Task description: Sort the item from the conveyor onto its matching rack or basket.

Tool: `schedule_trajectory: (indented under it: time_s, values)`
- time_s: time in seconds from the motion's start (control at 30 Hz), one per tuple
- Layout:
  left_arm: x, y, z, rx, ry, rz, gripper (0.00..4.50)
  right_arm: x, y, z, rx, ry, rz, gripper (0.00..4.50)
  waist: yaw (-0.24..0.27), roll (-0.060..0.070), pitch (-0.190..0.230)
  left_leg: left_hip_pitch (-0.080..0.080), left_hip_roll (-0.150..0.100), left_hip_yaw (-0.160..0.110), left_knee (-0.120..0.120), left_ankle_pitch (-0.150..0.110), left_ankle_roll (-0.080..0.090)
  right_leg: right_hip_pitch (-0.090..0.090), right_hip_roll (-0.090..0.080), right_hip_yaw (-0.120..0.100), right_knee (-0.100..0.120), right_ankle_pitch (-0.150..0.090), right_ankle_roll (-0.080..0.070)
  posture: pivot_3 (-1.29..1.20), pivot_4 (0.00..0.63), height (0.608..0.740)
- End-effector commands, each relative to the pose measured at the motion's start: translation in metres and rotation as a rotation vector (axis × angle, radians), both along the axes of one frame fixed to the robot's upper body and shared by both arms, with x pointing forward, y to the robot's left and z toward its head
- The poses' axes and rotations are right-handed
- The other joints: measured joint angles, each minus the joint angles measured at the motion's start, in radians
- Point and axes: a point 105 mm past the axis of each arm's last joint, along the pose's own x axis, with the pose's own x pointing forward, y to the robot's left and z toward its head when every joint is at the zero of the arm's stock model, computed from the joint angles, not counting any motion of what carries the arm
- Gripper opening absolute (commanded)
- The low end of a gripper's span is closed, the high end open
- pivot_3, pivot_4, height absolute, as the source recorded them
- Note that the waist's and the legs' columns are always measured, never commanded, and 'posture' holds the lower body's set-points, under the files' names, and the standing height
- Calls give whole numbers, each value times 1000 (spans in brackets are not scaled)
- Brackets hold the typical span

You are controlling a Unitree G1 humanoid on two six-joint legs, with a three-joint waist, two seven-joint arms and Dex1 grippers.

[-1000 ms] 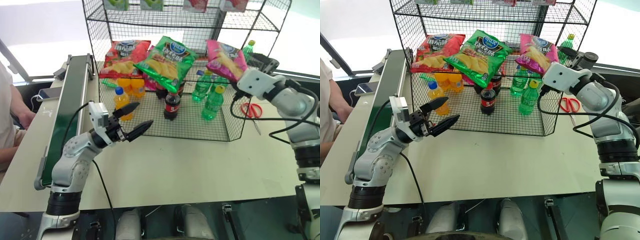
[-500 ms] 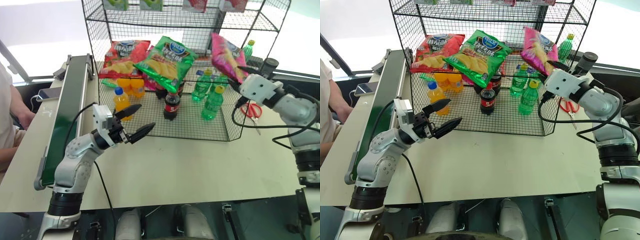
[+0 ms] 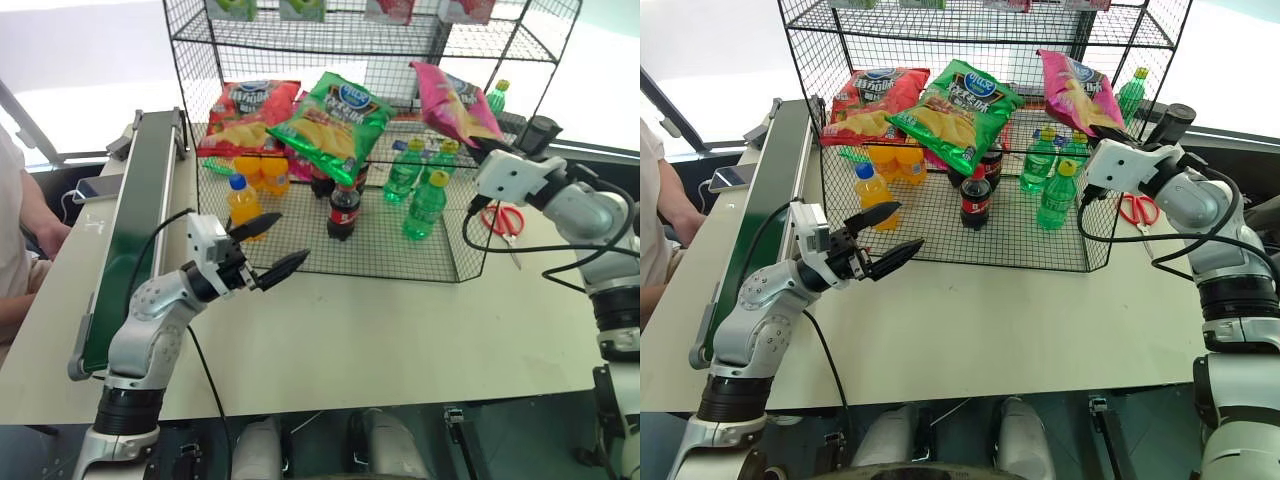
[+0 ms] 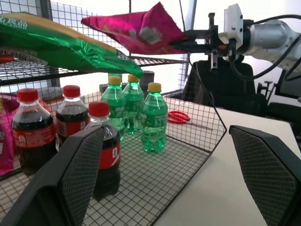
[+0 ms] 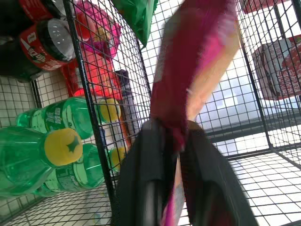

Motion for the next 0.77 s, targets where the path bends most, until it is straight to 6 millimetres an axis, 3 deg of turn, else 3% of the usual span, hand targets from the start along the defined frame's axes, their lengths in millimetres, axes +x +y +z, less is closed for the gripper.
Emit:
schedule_trajectory:
  time_s: [0.03,0.1,0.27,0.4,0.5,0.67,0.77]
  values:
    - [-2,2,4,43,-7,43,4500,-8,-6,15,19,-22,8,2243,0,0,0,0,0,0,0,0,0,0,0,0,0,0,0,0,150,740]
    - [-5,2,3,56,8,42,4500,-13,-4,9,46,33,51,3222,1,0,0,0,0,-1,0,0,0,0,0,0,0,0,0,0,150,740]
    - [0,18,1,114,35,121,4500,-40,13,17,211,103,226,3222,1,0,0,0,0,-3,0,0,0,1,0,0,0,0,0,0,150,740]
    - [5,40,11,137,21,185,4500,-70,26,43,595,214,400,3222,2,0,0,0,0,-4,0,0,1,1,0,-1,0,0,0,0,150,740]
    - [6,59,13,172,24,226,4500,-92,32,46,779,351,494,3222,4,0,0,0,1,-6,0,-4,6,1,0,-2,0,0,0,0,150,740]
    - [10,89,9,247,39,285,4500,-127,35,0,772,667,480,3222,23,0,0,0,0,-6,0,-6,10,2,-2,-3,-2,0,0,0,150,740]
    - [10,109,7,288,48,320,4500,-141,25,-27,742,766,407,3222,27,0,0,-1,-1,-6,0,-7,11,1,-3,-3,-2,0,0,0,150,740]
